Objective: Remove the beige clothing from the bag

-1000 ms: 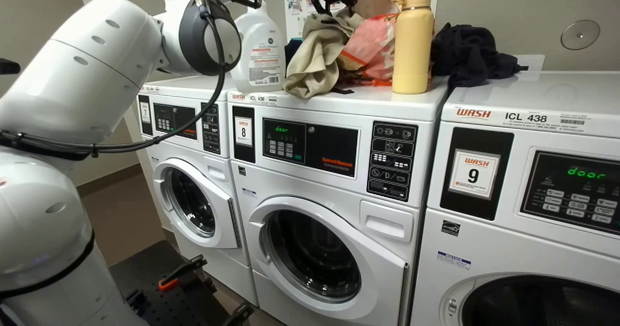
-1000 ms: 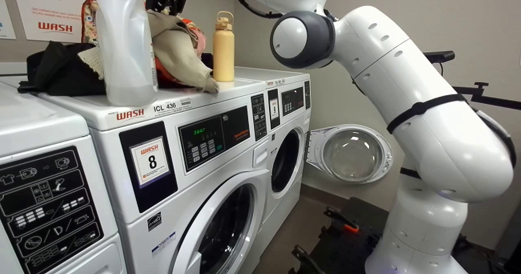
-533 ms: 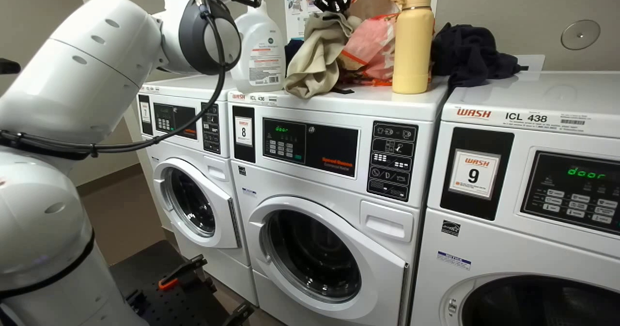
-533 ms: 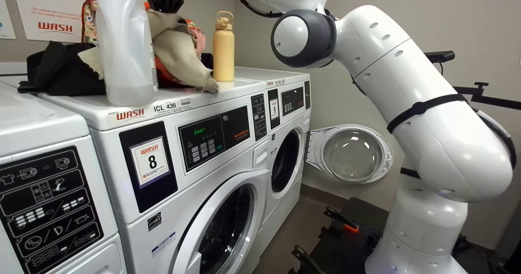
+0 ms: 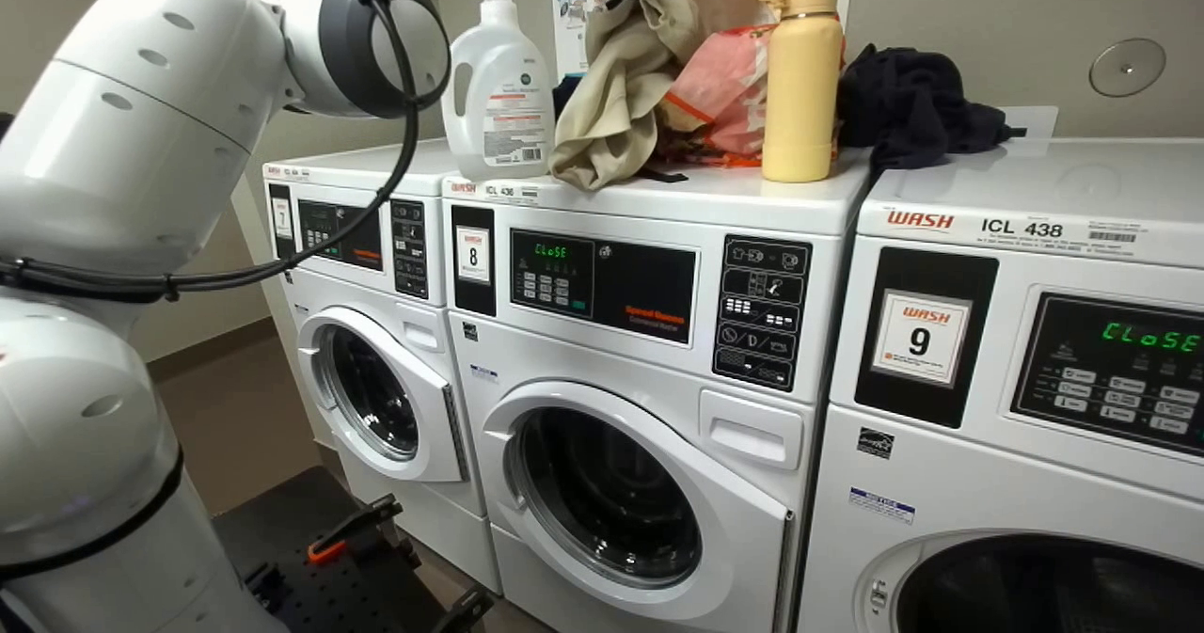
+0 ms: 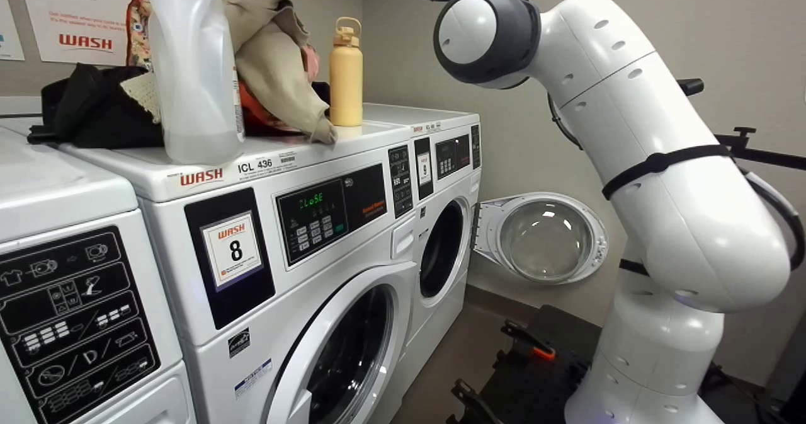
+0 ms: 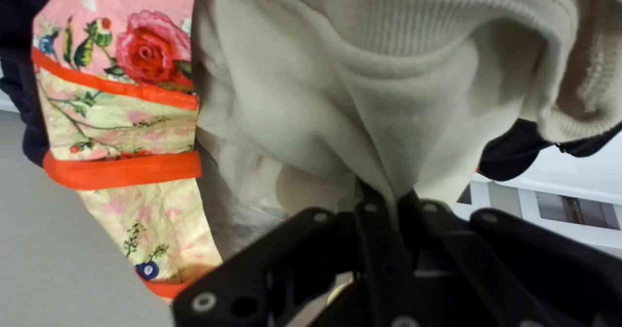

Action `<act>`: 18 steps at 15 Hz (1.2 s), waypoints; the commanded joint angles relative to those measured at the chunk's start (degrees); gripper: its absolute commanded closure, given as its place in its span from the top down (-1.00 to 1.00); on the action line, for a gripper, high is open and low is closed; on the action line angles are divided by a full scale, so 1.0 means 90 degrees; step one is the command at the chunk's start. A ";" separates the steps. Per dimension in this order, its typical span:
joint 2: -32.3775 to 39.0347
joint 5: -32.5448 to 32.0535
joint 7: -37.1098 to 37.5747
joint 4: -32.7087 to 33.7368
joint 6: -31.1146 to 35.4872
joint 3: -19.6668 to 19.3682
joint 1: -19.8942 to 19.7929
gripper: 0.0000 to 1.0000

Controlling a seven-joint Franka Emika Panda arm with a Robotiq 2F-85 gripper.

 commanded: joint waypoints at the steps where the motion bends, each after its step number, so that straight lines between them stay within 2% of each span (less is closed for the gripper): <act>1: -0.0576 0.0195 -0.0243 -0.0122 -0.0576 0.0178 -0.0114 -0.95; 2: -0.0722 0.0248 -0.0279 -0.0154 -0.0902 0.0224 -0.0155 -0.95; 3: -0.0591 0.0337 -0.0351 0.0250 -0.1401 0.0187 -0.0143 -0.95; 4: -0.0882 0.0380 -0.0329 -0.0082 -0.1657 0.0181 -0.0185 -0.95; 7: -0.1161 0.0465 -0.0211 -0.0096 -0.2464 0.0147 -0.0253 -0.95; 18: -0.1745 0.0946 0.0129 0.0011 -0.4485 0.0209 -0.0533 -0.95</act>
